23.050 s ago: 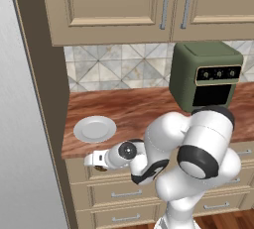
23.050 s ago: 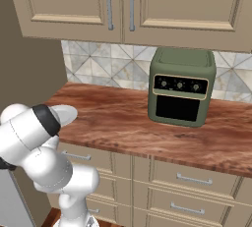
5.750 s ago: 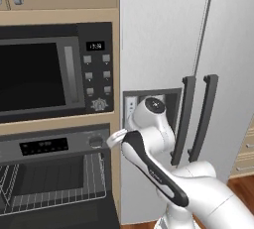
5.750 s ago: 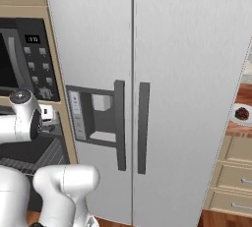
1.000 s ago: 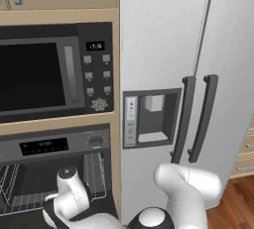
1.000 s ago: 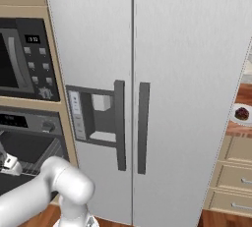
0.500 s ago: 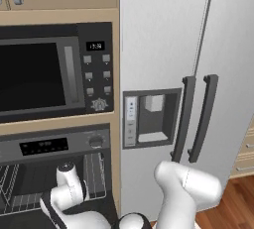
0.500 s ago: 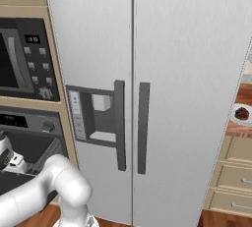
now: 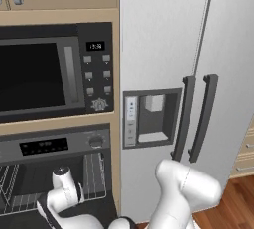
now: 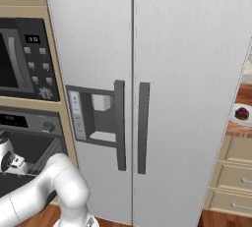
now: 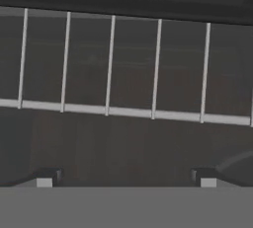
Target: Take the baked cake out of the oven and place it on the plate for cooling. Then close the oven door.
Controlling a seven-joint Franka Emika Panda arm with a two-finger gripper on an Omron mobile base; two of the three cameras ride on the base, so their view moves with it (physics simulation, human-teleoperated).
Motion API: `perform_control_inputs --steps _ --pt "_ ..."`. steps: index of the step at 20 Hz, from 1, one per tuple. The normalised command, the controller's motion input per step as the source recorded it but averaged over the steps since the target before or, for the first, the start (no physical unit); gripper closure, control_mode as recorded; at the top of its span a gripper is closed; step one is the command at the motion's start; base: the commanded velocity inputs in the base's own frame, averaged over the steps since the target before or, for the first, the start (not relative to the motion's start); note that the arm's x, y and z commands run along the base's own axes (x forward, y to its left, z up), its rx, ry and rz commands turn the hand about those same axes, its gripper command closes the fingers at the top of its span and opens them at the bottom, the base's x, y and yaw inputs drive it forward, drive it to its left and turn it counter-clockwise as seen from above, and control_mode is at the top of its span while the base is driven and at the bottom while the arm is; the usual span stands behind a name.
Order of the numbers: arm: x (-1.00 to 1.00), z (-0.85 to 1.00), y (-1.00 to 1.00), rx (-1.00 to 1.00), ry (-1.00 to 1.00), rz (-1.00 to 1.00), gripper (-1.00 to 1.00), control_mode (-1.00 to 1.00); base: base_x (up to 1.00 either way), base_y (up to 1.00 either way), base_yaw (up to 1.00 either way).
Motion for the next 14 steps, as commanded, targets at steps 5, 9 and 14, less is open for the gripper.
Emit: perform_control_inputs --steps 5,9,14 --pt "0.21 -0.42 0.16 0.00 -0.02 0.00 -1.00 -1.00 0.00 0.00 0.00" --pt "0.38 -0.28 0.05 0.00 -0.06 0.00 -1.00 -1.00 0.00 0.00 0.00" --pt "0.39 -0.30 0.08 0.00 -0.05 0.00 -1.00 -1.00 0.00 0.00 0.00"
